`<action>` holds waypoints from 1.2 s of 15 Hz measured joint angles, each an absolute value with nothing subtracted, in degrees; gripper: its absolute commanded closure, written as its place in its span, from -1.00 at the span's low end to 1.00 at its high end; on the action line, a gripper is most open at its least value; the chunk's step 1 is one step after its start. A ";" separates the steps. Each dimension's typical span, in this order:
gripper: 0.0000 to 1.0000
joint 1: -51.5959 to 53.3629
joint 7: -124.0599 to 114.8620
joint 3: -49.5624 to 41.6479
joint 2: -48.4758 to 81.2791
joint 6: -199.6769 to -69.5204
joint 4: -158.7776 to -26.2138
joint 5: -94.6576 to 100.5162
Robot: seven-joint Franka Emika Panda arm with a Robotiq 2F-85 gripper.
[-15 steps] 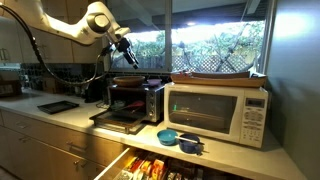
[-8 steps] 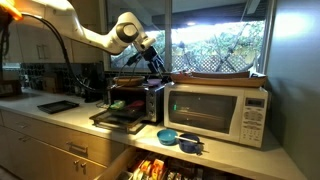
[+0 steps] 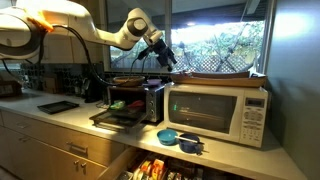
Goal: Move the orange object from the wooden tray to the oven wire rack
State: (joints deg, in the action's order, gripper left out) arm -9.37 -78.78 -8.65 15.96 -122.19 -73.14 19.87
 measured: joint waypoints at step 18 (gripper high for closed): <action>-1.00 -7.02 -113.62 -13.20 30.44 -131.16 -58.07 30.25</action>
